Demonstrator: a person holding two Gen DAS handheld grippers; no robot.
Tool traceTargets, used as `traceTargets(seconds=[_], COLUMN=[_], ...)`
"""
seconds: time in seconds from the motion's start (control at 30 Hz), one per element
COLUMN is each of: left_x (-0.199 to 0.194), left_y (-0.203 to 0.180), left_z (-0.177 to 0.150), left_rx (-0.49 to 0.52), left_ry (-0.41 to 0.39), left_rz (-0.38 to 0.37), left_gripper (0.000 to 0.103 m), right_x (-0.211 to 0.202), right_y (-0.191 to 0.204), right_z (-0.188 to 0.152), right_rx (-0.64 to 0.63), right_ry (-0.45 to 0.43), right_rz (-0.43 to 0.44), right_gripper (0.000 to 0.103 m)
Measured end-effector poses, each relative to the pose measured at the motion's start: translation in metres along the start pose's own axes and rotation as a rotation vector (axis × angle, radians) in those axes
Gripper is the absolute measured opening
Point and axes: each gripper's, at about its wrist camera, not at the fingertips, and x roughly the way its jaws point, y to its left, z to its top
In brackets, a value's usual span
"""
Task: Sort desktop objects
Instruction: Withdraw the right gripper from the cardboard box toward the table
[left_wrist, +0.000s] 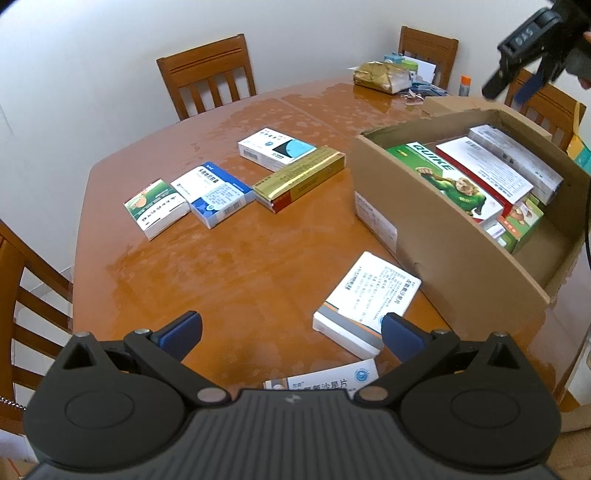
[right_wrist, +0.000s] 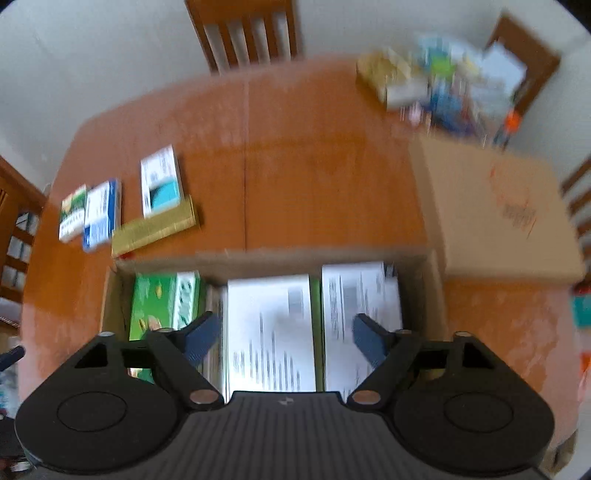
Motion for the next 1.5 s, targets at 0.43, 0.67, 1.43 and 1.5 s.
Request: traceTargets(seconds=[0.43,0.67,1.43,1.5], left_x=[-0.002,-0.007,-0.019,-0.021], left_y=[0.014,0.031,0.084,0.091], left_z=[-0.013,-0.016,-0.051,-0.059], left_rx=[-0.051,-0.080,-0.204,-0.225], left_ry=[0.001,-0.003,0.093,0.103], left_rz=[0.008,0.054,0.171,0.179], left_gripper=[0.103,0.103,0.103,0.103], right_x=[-0.037,-0.042,-0.056,-0.047], right_y=[0.055,0.081,0.203,0.216], right_z=[-0.006,-0.021,-0.081,-0.087], right_rx=[-0.221,-0.207,-0.323,-0.336], right_ry=[-0.235,-0.272,-0.136,-0.088], right_rz=[-0.146,-0.051,0.425,0.454], right_gripper=[0.103,0.103,0.103,0.103])
